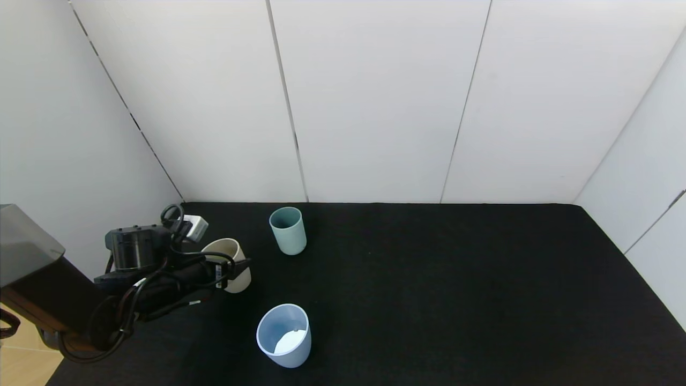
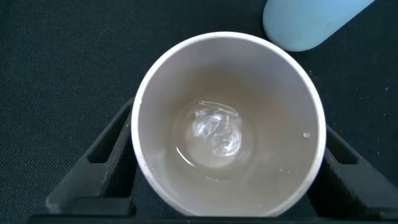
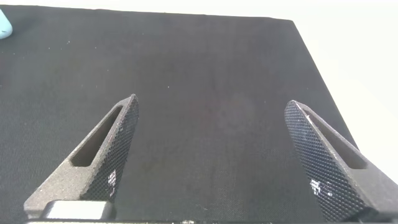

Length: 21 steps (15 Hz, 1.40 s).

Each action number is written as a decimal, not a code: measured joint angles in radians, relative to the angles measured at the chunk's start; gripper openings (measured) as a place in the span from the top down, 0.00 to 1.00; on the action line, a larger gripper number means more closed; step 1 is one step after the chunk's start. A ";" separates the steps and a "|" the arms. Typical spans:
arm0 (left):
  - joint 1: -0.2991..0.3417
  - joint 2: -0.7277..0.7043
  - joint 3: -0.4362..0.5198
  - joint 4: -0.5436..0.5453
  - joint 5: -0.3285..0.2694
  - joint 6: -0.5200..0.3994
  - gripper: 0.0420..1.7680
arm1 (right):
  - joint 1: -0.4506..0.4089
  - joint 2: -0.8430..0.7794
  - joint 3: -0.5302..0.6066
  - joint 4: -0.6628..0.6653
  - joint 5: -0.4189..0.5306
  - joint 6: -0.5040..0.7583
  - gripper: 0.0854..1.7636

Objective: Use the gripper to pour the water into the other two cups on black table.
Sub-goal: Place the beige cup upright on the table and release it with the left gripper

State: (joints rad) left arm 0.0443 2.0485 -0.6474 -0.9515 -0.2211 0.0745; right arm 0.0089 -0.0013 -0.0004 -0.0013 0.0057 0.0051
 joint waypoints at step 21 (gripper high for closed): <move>0.002 -0.331 0.011 0.172 -0.007 0.002 0.04 | 0.000 0.000 0.000 0.000 0.000 0.000 0.03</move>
State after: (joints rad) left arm 0.0466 1.7179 -0.6360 -0.7798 -0.2283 0.0764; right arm 0.0089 -0.0013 -0.0004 -0.0013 0.0057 0.0047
